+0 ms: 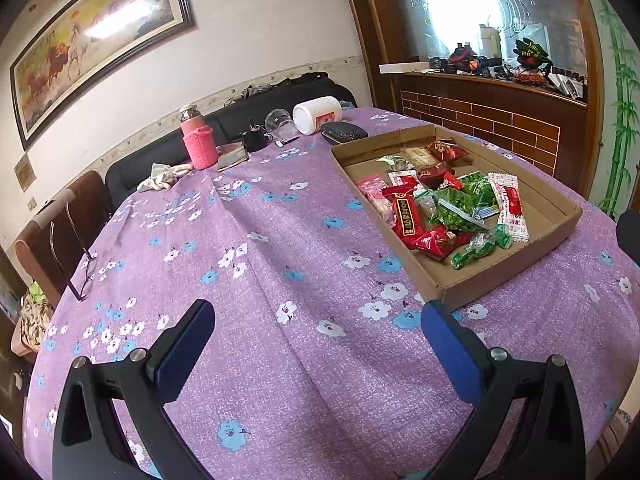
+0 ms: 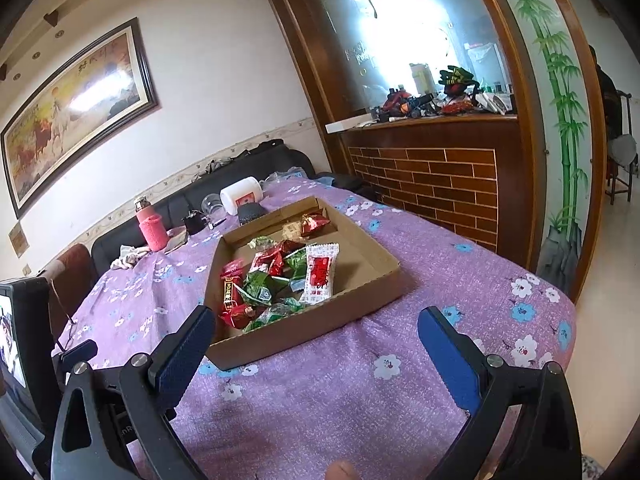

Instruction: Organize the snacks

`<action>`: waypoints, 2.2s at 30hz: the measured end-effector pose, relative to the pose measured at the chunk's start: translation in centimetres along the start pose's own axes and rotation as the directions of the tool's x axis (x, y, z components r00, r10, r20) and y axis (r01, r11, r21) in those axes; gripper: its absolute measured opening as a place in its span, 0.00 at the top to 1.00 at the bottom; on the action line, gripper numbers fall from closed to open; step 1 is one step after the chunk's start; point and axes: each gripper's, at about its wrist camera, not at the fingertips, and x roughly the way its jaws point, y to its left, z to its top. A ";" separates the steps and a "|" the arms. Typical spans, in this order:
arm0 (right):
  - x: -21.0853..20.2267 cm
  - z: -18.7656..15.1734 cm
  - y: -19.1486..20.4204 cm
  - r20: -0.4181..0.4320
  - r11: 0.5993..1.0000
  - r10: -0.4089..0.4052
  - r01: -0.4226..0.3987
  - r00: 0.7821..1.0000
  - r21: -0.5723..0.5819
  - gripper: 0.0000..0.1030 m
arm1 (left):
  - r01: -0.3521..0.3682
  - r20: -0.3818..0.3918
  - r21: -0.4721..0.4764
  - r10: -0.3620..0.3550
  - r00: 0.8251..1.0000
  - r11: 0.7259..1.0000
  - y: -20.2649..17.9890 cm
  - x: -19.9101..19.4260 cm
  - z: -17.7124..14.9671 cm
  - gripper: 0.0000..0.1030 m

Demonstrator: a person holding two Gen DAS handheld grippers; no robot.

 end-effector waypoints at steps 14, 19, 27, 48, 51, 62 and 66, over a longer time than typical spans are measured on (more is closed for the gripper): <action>0.0 -0.2 0.2 -0.005 1.000 -0.003 0.003 1.000 -0.004 0.01 | 0.018 -0.008 -0.013 -0.018 1.000 1.000 0.2 0.1 0.0 0.00; 0.0 -0.2 0.2 -0.009 1.000 -0.001 0.001 1.000 -0.004 0.01 | 0.014 -0.009 -0.013 -0.014 1.000 1.000 0.2 0.2 0.1 0.00; 0.0 -0.3 0.5 -0.010 1.000 -0.003 0.003 1.000 -0.015 0.01 | 0.022 -0.008 -0.013 -0.022 1.000 1.000 0.2 0.2 0.0 0.00; 0.6 -0.9 0.9 -0.027 1.000 -0.009 0.008 1.000 -0.023 0.01 | 0.025 -0.004 -0.014 -0.025 1.000 1.000 0.2 0.0 0.0 0.00; 0.6 -0.9 0.9 -0.027 1.000 -0.009 0.008 1.000 -0.024 0.01 | 0.023 -0.005 -0.016 -0.023 1.000 1.000 0.2 0.1 0.0 0.00; 0.8 -1.0 0.8 -0.033 1.000 -0.013 0.012 0.999 -0.022 0.01 | 0.016 -0.002 -0.012 -0.016 1.000 1.000 0.1 -0.1 0.0 0.00; 0.8 -1.0 0.8 -0.033 1.000 -0.013 0.013 0.999 -0.023 0.01 | 0.018 -0.002 -0.013 -0.018 1.000 1.000 0.1 -0.1 0.1 0.00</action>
